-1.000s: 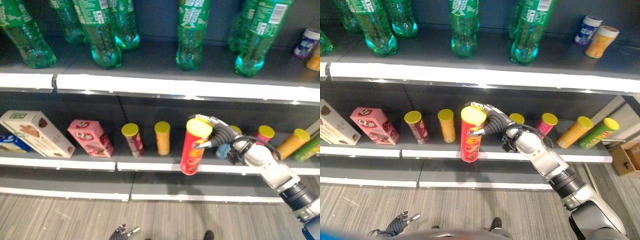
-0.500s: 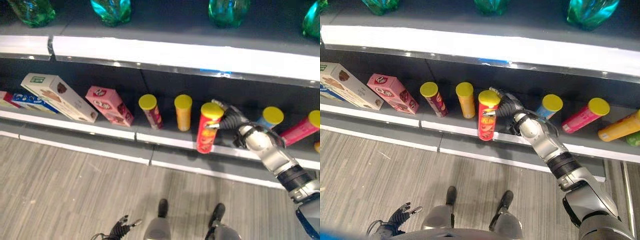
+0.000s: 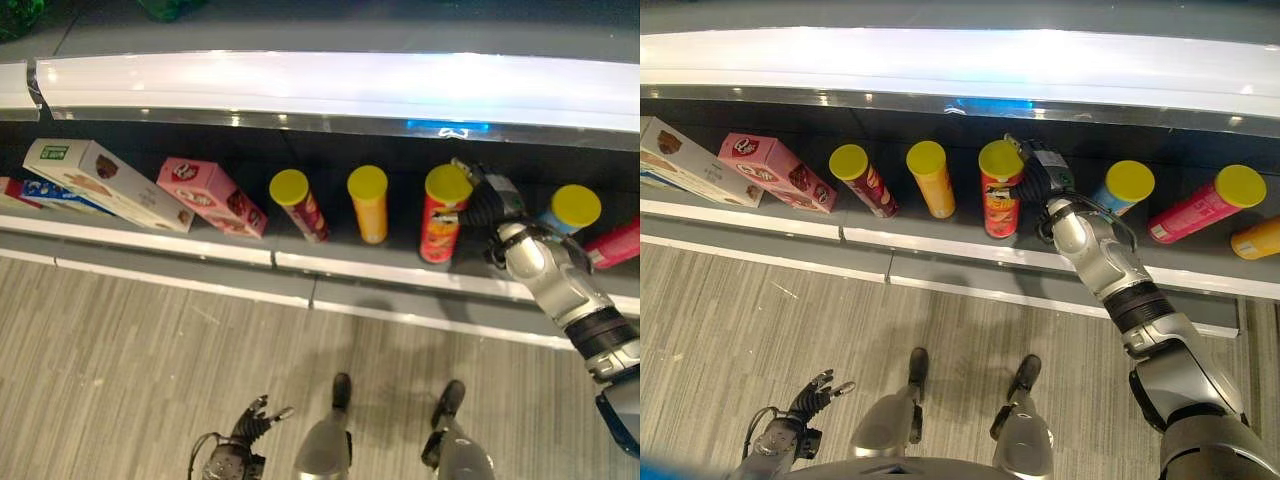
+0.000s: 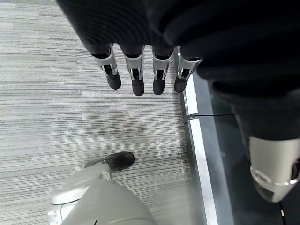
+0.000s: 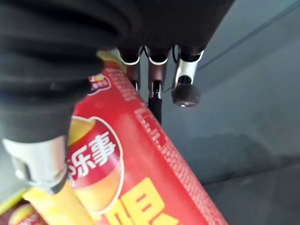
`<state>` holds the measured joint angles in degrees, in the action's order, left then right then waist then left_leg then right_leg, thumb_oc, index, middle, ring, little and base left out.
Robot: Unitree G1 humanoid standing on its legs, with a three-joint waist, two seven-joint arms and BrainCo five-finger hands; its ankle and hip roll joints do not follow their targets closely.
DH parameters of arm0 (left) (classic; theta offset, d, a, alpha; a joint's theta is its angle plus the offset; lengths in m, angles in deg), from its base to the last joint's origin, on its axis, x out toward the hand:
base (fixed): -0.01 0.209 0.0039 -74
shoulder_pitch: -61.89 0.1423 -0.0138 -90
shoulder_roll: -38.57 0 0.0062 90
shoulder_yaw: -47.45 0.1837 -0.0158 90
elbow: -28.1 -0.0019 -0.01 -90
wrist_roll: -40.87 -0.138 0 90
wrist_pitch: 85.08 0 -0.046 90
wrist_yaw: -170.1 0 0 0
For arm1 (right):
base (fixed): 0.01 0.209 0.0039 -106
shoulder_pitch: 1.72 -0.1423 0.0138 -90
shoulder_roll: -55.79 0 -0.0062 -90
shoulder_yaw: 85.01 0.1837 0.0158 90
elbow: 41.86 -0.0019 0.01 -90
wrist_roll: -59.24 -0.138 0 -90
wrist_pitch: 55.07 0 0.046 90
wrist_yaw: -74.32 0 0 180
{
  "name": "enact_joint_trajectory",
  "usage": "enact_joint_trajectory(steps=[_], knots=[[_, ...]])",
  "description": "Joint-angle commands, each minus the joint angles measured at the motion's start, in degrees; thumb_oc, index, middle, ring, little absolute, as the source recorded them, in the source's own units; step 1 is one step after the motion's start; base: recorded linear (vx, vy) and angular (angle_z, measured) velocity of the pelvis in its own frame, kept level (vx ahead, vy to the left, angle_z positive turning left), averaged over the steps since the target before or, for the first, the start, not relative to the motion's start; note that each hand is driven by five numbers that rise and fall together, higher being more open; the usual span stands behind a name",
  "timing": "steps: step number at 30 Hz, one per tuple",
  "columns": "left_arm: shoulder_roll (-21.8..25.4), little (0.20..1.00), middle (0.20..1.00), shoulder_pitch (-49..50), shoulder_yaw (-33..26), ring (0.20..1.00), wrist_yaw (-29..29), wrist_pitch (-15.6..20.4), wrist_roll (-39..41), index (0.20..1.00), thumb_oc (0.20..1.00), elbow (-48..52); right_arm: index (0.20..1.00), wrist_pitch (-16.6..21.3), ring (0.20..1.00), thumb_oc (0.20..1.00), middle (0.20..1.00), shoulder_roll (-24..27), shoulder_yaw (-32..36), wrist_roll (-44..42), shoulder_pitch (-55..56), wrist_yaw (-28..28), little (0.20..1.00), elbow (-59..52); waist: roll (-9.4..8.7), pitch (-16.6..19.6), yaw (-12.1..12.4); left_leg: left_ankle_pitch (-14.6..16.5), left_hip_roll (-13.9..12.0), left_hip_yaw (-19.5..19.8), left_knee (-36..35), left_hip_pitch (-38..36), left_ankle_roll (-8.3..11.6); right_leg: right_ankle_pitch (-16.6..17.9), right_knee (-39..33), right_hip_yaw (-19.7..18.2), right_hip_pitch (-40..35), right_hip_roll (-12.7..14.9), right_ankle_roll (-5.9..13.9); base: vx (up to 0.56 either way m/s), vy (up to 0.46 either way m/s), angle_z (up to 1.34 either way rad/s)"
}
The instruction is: Put the goods on the table back onto the shelves and tidy them up.
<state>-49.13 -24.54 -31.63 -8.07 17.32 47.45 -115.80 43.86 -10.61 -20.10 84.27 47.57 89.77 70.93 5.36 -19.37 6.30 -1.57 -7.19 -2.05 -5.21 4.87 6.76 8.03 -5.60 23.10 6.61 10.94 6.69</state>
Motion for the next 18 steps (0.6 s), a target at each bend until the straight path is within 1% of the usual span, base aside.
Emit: enact_joint_trajectory(steps=[1,6,10,18], knots=[[2.5,1.0,1.0,-1.3,3.3,1.0,1.5,1.3,0.4,1.0,1.0,-2.0,0.2,0.8,0.2,0.2,0.2,0.5,1.0,4.5,-4.1,5.4,0.2,-1.8,-1.65,1.8,-0.5,-1.0,-1.5,-3.0,0.2,1.7,1.62,-1.8,0.6,-3.6,-1.4,5.5,4.55,0.0,0.0,0.0],[2.3,1.0,1.0,-1.8,3.2,1.0,2.4,1.3,0.2,1.0,1.0,-2.2,0.2,0.3,0.2,0.2,0.2,-0.9,1.3,6.6,-2.3,7.1,0.2,-2.3,-1.45,1.4,-0.7,-0.9,-1.4,-2.9,0.2,1.7,1.54,-1.7,0.6,-3.7,-1.3,5.7,4.55,0.0,0.0,0.0],[2.3,1.0,1.0,-2.3,3.5,1.0,3.0,1.7,0.4,1.0,1.0,-1.8,0.2,-0.1,0.2,0.2,0.2,-2.6,1.1,6.2,-2.0,8.0,0.2,-1.4,-1.37,1.0,-0.7,-1.0,-1.3,-2.8,0.2,2.1,1.49,-1.5,0.6,-3.7,-0.8,5.9,4.71,0.0,0.0,0.0],[2.3,1.0,1.0,-2.4,3.9,1.0,3.8,1.7,0.2,1.0,1.0,-2.3,0.2,-0.3,0.2,0.2,0.2,-3.9,0.5,5.7,-2.7,8.2,0.2,-1.5,-1.62,0.7,-0.4,-0.9,-1.4,-2.6,0.2,2.4,1.49,-1.4,0.6,-3.5,-0.7,6.0,4.77,0.0,-0.002,0.02]])
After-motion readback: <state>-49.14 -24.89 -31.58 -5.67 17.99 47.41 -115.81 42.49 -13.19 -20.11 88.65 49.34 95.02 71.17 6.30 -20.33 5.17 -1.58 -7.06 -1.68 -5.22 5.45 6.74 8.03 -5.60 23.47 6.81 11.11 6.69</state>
